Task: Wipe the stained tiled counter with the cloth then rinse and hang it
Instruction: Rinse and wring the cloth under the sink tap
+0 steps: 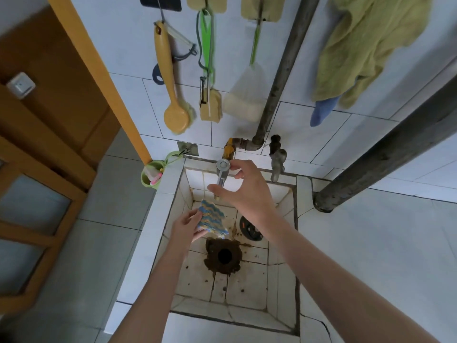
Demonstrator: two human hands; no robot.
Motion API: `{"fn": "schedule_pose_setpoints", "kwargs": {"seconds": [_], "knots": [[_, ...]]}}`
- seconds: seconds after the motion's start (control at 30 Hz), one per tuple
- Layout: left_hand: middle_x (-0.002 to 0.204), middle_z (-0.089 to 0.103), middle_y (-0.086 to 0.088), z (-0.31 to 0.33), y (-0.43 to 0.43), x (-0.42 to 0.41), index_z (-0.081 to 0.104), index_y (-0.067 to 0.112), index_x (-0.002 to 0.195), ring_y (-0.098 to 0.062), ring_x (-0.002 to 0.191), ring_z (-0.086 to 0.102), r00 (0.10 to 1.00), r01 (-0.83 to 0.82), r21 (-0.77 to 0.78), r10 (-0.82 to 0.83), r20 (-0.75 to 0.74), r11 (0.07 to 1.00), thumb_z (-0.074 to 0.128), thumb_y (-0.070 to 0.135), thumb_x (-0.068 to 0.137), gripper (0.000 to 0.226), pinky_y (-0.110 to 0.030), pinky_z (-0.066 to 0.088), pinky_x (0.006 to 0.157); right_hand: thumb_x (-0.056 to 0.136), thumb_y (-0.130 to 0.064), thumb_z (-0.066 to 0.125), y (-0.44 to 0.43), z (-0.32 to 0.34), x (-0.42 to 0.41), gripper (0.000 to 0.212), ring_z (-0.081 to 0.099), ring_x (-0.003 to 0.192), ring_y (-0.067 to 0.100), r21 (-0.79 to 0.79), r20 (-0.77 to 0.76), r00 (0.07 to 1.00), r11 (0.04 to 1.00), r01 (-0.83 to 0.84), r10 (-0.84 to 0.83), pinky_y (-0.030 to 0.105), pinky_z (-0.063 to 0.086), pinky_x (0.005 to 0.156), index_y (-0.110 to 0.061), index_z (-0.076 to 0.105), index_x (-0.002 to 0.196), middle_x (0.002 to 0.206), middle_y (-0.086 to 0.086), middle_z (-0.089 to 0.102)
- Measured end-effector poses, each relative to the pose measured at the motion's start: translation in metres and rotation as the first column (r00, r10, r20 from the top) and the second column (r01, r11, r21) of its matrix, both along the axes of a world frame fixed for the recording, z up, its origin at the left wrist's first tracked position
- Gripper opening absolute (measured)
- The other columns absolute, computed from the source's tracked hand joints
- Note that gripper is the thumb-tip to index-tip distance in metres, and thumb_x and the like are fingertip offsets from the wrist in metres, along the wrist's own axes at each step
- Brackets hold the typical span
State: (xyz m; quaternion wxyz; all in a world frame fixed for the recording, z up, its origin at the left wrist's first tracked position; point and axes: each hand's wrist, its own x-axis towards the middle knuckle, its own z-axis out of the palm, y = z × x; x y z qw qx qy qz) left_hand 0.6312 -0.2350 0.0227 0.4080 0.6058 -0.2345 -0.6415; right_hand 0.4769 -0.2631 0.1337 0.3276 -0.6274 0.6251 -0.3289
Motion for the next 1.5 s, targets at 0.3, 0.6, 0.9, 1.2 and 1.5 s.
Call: {"fn": "schedule_pose_setpoints", "kwargs": {"seconds": [0.3, 0.6, 0.9, 1.2, 1.5], "knots": [[0.092, 0.066, -0.012, 0.004, -0.011, -0.002, 0.057, 0.006, 0.101, -0.01, 0.072, 0.07, 0.993, 0.031, -0.018, -0.032, -0.113, 0.999, 0.047, 0.01, 0.093, 0.013, -0.021, 0.057, 0.063, 0.074, -0.027, 0.069, -0.008, -0.007, 0.001, 0.053, 0.05, 0.105, 0.011, 0.025, -0.075, 0.995, 0.998, -0.063, 0.065, 0.034, 0.041, 0.096, -0.021, 0.051, 0.124, 0.111, -0.005, 0.054], [0.094, 0.066, -0.011, 0.008, -0.019, -0.001, 0.058, 0.008, 0.102, -0.009, 0.074, 0.07, 0.992, 0.073, -0.039, -0.076, -0.097, 0.997, 0.047, 0.011, 0.093, 0.015, -0.021, 0.057, 0.064, 0.079, -0.012, 0.067, -0.009, -0.003, -0.011, 0.057, 0.051, 0.106, 0.011, 0.053, 0.055, 0.986, 0.985, -0.162, 0.159, 0.013, 0.037, 0.092, -0.017, 0.048, 0.133, 0.114, 0.001, 0.055], [0.096, 0.066, -0.01, 0.007, -0.018, -0.001, 0.057, 0.009, 0.104, -0.01, 0.077, 0.07, 0.992, 0.085, -0.049, -0.089, -0.094, 0.995, 0.044, 0.01, 0.094, 0.016, -0.022, 0.057, 0.067, 0.083, -0.015, 0.067, -0.009, -0.008, -0.016, 0.058, 0.05, 0.11, 0.007, 0.047, 0.127, 0.976, 0.982, -0.182, 0.175, 0.005, 0.035, 0.092, -0.02, 0.045, 0.136, 0.119, -0.005, 0.054], [0.095, 0.066, -0.008, 0.005, -0.017, 0.0, 0.058, 0.012, 0.105, -0.01, 0.079, 0.069, 0.984, 0.135, -0.041, -0.138, -0.111, 0.99, 0.044, 0.011, 0.094, 0.017, -0.021, 0.057, 0.069, 0.1, -0.033, 0.037, 0.018, -0.085, -0.026, 0.041, 0.048, 0.123, 0.021, 0.615, 0.164, 0.981, 0.788, -0.022, -0.101, 0.036, 0.037, 0.106, -0.014, 0.045, 0.135, 0.131, 0.005, 0.052], [0.097, 0.067, -0.009, -0.004, -0.018, 0.005, 0.061, 0.012, 0.104, -0.016, 0.088, 0.068, 0.98, 0.185, -0.028, -0.186, -0.075, 0.982, 0.048, 0.012, 0.093, 0.017, -0.023, 0.057, 0.072, 0.091, -0.017, 0.058, 0.002, -0.109, -0.019, 0.03, 0.062, 0.106, 0.022, 0.693, 0.448, 0.838, 0.713, -0.105, -0.312, 0.035, 0.049, 0.096, -0.005, 0.058, 0.118, 0.115, 0.009, 0.064]]}}
